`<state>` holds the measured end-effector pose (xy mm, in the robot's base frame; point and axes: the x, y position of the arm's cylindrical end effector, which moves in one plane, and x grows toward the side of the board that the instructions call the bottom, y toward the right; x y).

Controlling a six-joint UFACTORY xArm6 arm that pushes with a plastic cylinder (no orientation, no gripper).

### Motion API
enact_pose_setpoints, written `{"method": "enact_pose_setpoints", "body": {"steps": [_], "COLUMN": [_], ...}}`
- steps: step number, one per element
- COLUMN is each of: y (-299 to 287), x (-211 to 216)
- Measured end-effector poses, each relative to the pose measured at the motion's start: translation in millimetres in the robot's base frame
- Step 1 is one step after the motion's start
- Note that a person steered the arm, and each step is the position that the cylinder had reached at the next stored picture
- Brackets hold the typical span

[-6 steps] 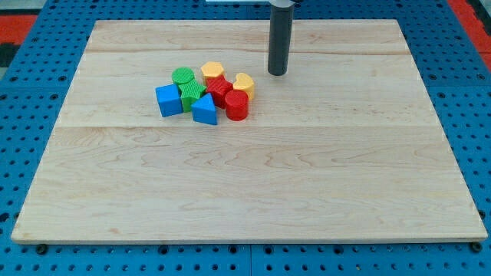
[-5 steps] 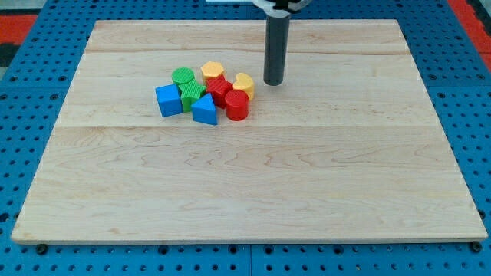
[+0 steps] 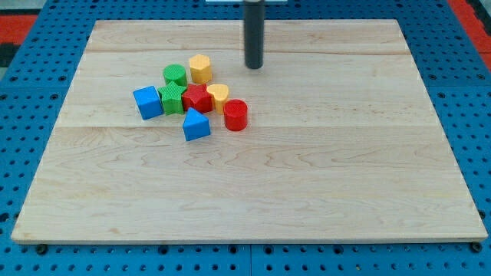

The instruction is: Place the yellow hexagon above the yellow heart

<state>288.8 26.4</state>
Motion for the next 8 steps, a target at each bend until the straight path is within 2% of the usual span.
{"method": "enact_pose_setpoints", "body": {"steps": [1,2,4,5,8], "y": [-77,-147,-139,-110,-104], "x": [-17,-17,30,31,27]}}
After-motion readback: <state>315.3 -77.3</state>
